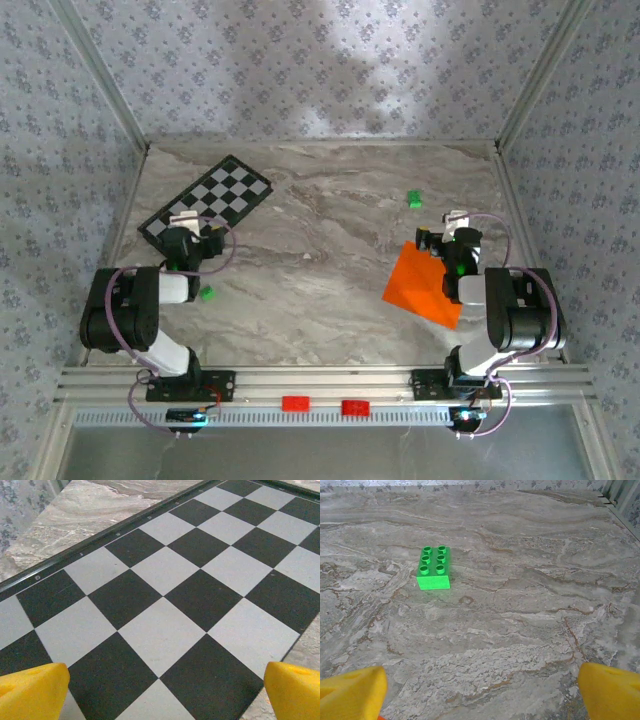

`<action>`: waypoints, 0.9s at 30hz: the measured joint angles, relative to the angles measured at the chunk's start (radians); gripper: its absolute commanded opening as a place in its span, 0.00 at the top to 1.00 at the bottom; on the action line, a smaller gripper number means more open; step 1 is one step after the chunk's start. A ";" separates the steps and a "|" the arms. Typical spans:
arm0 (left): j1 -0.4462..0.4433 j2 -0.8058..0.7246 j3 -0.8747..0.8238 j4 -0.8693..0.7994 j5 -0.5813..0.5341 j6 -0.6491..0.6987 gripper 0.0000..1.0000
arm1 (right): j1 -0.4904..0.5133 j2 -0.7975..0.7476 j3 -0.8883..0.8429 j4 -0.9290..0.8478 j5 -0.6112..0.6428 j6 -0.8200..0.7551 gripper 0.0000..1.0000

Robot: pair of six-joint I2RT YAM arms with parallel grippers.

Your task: Fold a paper plane with a square sheet of paper (pick it up from the middle)

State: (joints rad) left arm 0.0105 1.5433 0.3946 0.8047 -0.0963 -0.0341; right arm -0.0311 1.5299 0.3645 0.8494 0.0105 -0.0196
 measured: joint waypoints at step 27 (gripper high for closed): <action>0.001 0.000 0.000 0.000 0.030 0.000 0.00 | 0.000 0.000 0.000 0.000 0.000 0.000 0.00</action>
State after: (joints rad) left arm 0.0116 1.5433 0.3946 0.8047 -0.0662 -0.0341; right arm -0.0311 1.5299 0.3645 0.8490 0.0105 -0.0196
